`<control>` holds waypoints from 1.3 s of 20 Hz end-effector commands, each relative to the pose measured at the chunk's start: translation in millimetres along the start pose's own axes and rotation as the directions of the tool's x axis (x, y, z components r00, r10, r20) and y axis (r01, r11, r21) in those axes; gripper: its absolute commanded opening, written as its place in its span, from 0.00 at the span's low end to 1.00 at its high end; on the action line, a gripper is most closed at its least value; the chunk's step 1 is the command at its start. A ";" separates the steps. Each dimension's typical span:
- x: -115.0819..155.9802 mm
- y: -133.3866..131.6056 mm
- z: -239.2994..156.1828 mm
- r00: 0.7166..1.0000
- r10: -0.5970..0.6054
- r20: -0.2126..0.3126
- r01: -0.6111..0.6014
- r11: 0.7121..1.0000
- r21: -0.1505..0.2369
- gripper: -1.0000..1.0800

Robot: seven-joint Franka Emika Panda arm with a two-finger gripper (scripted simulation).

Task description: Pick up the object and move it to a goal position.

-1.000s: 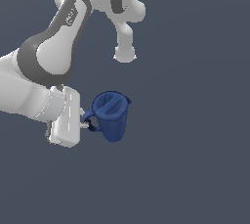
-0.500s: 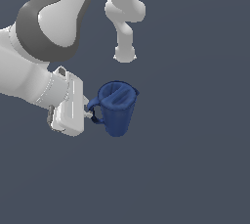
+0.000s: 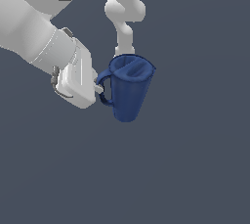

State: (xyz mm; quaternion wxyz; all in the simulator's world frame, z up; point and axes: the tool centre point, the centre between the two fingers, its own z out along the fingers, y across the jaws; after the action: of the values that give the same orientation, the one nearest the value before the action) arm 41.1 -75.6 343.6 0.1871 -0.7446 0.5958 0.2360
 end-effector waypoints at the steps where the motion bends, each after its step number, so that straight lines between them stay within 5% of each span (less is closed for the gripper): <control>1: -26.1 3.6 -14.4 1.000 -0.001 -0.001 0.001 1.000 0.001 0.00; 17: -171.1 20.1 -94.6 1.000 -0.001 -0.002 0.001 1.000 0.000 0.00; 26: -204.9 21.6 -114.1 1.000 -0.001 -0.002 0.001 1.000 0.002 0.00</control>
State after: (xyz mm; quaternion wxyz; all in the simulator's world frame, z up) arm -1.2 17.6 550.0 0.1867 -0.7448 0.5958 0.2353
